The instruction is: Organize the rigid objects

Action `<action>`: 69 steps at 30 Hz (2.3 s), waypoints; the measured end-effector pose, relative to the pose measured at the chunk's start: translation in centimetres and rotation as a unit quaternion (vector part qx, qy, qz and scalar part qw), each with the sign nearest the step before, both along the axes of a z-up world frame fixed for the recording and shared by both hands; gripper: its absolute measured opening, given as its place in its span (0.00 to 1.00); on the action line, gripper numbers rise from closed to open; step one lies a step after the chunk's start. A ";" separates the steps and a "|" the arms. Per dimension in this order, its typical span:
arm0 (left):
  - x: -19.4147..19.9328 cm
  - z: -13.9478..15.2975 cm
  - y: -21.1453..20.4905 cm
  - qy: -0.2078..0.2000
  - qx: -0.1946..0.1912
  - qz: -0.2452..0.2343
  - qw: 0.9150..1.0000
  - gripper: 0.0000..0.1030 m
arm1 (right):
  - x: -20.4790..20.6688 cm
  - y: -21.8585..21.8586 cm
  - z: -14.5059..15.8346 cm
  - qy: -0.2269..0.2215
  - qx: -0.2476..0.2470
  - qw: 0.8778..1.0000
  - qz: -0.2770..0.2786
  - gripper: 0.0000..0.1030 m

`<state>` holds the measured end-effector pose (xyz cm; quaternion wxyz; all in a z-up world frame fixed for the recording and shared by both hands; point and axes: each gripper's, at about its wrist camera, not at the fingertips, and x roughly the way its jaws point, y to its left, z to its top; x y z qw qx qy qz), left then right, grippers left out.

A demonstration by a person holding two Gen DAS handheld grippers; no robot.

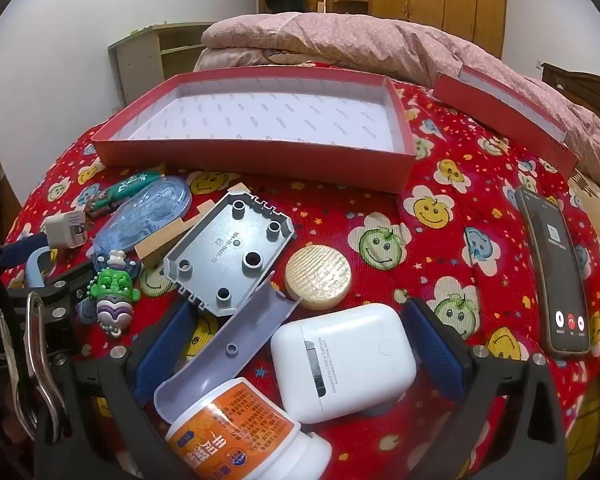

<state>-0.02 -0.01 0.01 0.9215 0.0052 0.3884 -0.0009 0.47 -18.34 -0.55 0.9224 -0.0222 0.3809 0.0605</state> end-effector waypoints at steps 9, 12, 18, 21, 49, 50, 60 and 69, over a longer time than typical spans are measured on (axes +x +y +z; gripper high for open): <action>0.0 0.0 0.0 -0.002 -0.001 0.000 1.000 1.00 | 0.0 0.1 0.0 0.002 -0.010 1.000 -0.001 1.00; 0.0 0.0 0.0 -0.001 -0.001 0.001 1.000 1.00 | 0.0 -0.1 -0.1 0.000 -0.006 1.000 0.000 1.00; 0.2 0.0 0.0 0.001 0.000 0.003 1.000 1.00 | 0.1 0.1 0.0 0.003 -0.009 1.000 0.000 1.00; 0.1 0.1 -0.1 0.000 0.000 0.003 1.000 1.00 | 0.1 0.1 0.1 0.004 -0.009 1.000 -0.001 1.00; -2.1 1.6 3.7 -0.002 -0.007 -0.009 1.000 0.99 | 0.0 0.0 0.0 0.000 -0.009 1.000 0.001 1.00; -2.3 1.7 3.8 -0.003 -0.003 -0.009 1.000 0.99 | 0.0 -0.1 0.0 0.000 -0.008 1.000 0.001 1.00; -4.3 2.4 3.5 -0.006 -0.011 -0.043 0.999 0.99 | -0.1 0.0 0.0 0.000 -0.008 1.000 0.001 1.00; -6.5 1.4 3.0 -0.007 0.009 -0.086 0.996 0.99 | -0.1 0.1 0.1 -0.001 -0.008 1.000 0.001 1.00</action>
